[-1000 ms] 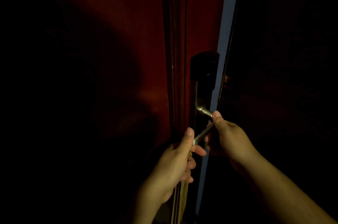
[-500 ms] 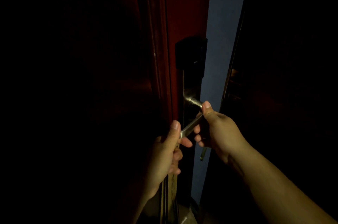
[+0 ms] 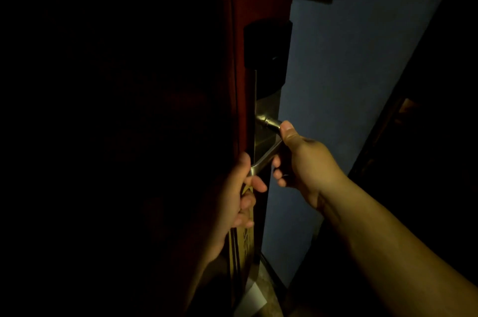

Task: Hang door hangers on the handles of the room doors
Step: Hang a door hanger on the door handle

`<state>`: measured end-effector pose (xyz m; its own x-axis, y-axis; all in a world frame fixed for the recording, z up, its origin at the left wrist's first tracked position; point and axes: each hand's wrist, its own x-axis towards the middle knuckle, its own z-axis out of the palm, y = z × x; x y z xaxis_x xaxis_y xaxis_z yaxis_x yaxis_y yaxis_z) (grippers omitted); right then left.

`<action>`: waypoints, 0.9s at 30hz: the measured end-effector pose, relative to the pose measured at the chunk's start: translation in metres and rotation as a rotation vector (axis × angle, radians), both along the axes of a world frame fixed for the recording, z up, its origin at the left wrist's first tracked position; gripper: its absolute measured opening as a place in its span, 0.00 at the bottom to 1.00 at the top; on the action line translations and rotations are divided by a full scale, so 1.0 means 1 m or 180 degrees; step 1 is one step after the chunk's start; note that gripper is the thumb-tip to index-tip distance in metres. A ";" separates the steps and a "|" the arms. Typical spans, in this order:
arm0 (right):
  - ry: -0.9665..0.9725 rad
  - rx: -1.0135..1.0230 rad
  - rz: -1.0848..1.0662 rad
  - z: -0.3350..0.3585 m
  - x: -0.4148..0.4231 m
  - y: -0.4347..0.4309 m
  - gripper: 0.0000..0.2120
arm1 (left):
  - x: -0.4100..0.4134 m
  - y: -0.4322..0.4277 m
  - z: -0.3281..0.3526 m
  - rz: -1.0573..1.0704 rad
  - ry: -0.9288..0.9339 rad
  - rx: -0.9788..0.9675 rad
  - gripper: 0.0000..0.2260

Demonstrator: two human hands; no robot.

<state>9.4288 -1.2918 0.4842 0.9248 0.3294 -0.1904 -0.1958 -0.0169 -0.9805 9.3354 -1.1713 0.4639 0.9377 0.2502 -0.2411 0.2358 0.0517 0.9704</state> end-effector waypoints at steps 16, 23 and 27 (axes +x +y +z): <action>0.0138 -0.0055 -0.0052 0.012 0.057 0.125 0.20 | 0.041 0.102 0.016 0.0230 0.0111 -0.0119 0.27; 0.0067 -0.0068 0.0278 0.007 0.093 0.200 0.20 | 0.067 0.166 0.009 0.0526 -0.0035 0.0077 0.28; 0.0151 0.0056 0.0647 0.006 0.112 0.250 0.20 | 0.078 0.212 0.012 0.0648 -0.0040 -0.0108 0.26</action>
<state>9.5410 -1.0417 0.4901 0.8290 0.5120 -0.2248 -0.2362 -0.0437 -0.9707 9.4132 -0.9589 0.4755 0.8716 0.4268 -0.2412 0.2049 0.1298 0.9701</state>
